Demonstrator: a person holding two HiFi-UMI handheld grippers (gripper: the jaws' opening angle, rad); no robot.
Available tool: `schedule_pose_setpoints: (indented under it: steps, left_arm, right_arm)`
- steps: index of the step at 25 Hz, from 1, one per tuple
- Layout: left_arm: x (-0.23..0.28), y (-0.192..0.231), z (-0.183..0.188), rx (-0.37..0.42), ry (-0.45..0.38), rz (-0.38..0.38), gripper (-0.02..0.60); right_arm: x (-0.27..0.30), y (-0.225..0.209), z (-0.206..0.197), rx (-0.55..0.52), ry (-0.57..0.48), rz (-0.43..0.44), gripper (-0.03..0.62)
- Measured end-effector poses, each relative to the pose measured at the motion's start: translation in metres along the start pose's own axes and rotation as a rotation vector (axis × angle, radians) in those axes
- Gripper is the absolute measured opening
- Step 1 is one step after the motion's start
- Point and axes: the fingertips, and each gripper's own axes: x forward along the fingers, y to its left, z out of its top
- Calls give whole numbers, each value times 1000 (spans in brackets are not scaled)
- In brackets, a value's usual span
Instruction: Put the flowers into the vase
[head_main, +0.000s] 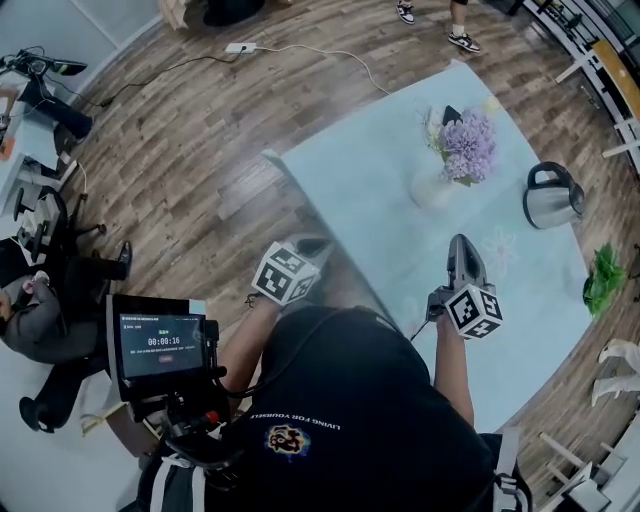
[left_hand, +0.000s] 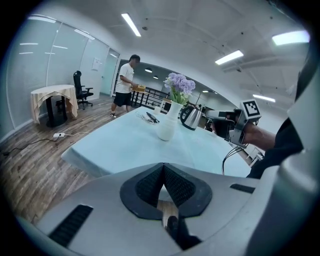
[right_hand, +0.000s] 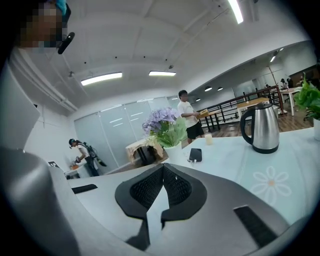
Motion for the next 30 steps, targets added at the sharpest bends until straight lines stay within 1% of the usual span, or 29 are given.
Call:
schedule_pose_setpoints:
  steps: [15,22,28,30]
  left_arm:
    - [28,-22,11,90,58,-102,8]
    - [43,-38,18,142,89,-163,8]
    - [80,-48,22,191,117,-211,8]
    - [84,-55,24,206,126,-231,8]
  right_arm:
    - [-37,-29,-14,74,-23,-120,18]
    - [-64,-47,-19,122,-48,-197,18]
    - [-73,-81,-31,155,-74,-258,18]
    - [-82,-84,-31,163,-83,-280,18]
